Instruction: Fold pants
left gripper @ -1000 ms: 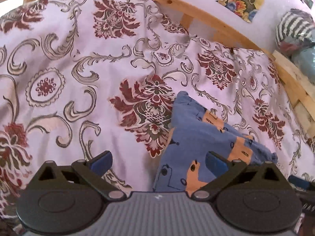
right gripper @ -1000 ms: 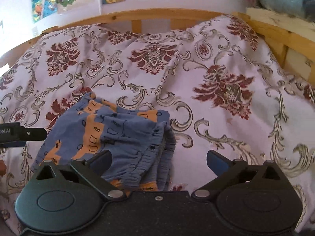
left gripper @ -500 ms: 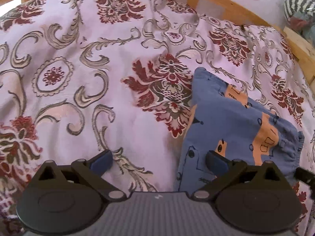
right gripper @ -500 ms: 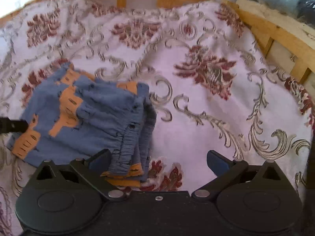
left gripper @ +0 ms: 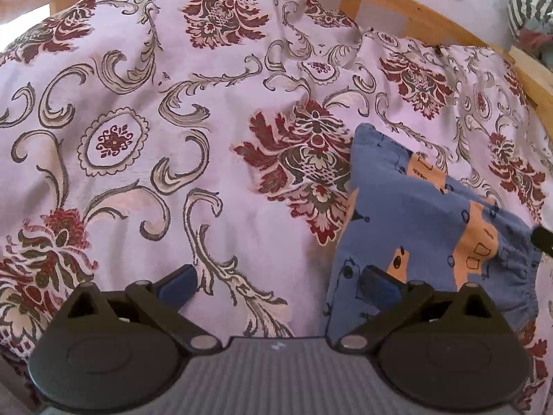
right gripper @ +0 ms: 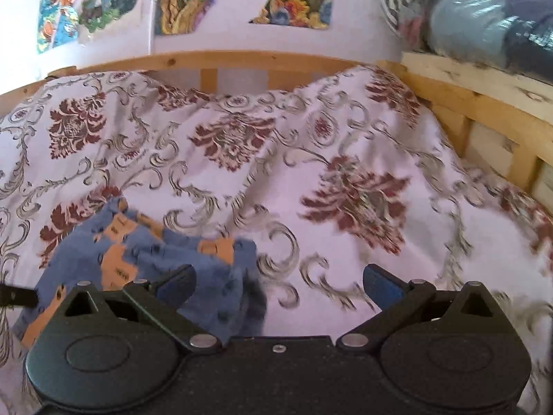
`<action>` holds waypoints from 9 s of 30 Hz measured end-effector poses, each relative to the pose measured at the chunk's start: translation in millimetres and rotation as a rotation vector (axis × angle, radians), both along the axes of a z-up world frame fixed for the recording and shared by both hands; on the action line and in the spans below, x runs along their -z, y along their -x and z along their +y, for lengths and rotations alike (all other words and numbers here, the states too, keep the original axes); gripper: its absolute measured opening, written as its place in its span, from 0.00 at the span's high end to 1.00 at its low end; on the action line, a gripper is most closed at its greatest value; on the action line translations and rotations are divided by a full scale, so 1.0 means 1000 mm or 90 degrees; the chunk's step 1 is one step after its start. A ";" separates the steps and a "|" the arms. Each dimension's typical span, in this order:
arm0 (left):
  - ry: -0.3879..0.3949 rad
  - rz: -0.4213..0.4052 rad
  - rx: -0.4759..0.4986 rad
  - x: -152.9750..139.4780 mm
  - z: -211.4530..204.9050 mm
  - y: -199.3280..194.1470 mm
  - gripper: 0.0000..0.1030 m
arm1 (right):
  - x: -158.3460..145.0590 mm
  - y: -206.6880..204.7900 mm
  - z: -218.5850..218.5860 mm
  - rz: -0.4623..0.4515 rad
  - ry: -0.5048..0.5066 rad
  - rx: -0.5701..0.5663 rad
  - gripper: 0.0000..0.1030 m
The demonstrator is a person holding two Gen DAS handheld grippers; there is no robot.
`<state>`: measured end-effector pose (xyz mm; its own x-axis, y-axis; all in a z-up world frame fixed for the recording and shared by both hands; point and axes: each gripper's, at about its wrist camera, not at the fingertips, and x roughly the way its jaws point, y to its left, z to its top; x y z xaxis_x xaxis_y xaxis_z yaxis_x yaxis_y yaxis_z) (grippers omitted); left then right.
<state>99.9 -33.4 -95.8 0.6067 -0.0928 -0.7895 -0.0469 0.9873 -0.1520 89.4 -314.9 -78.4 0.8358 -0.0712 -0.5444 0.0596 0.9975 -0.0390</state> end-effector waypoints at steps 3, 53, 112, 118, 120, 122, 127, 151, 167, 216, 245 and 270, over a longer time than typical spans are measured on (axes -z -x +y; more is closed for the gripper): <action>-0.011 0.001 0.003 0.003 -0.003 0.001 0.00 | 0.009 -0.017 0.004 0.011 0.014 -0.025 0.01; -0.096 -0.069 0.193 -0.064 -0.009 -0.054 0.00 | -0.008 0.011 -0.027 0.022 -0.117 -0.003 0.01; 0.035 -0.002 0.169 0.005 -0.014 -0.055 0.00 | 0.039 -0.046 -0.076 0.115 -0.358 -0.212 0.01; 0.057 0.001 0.173 0.003 -0.012 -0.055 0.01 | 0.043 -0.049 -0.068 0.119 -0.368 -0.228 0.10; 0.066 0.002 0.178 0.003 -0.011 -0.054 0.03 | 0.043 -0.048 -0.066 0.120 -0.367 -0.228 0.13; 0.077 0.001 0.183 0.001 -0.011 -0.053 0.09 | 0.044 -0.048 -0.067 0.119 -0.378 -0.228 0.13; 0.084 0.003 0.194 0.001 -0.012 -0.050 0.20 | 0.045 -0.049 -0.070 0.119 -0.406 -0.229 0.19; 0.092 0.006 0.229 -0.002 -0.017 -0.044 0.77 | 0.044 -0.046 -0.060 0.124 -0.346 -0.211 0.67; 0.063 -0.087 0.237 -0.029 -0.023 -0.030 0.92 | 0.009 -0.021 -0.024 0.026 -0.189 -0.200 0.79; 0.044 -0.172 0.080 -0.072 0.021 -0.024 0.00 | -0.049 -0.012 0.019 -0.146 -0.130 -0.107 0.01; -0.057 -0.183 0.103 -0.082 0.026 0.073 0.00 | -0.045 0.089 0.048 -0.116 -0.118 -0.072 0.01; -0.054 -0.160 0.082 -0.080 0.032 0.070 0.00 | -0.040 0.087 0.046 -0.111 -0.126 -0.073 0.01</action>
<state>30.0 -1.7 -15.4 0.7718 -0.1217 -0.6242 0.1079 0.9923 -0.0601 2.8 -268.8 -38.3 0.9142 0.1223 -0.3863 -0.0651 0.9853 0.1579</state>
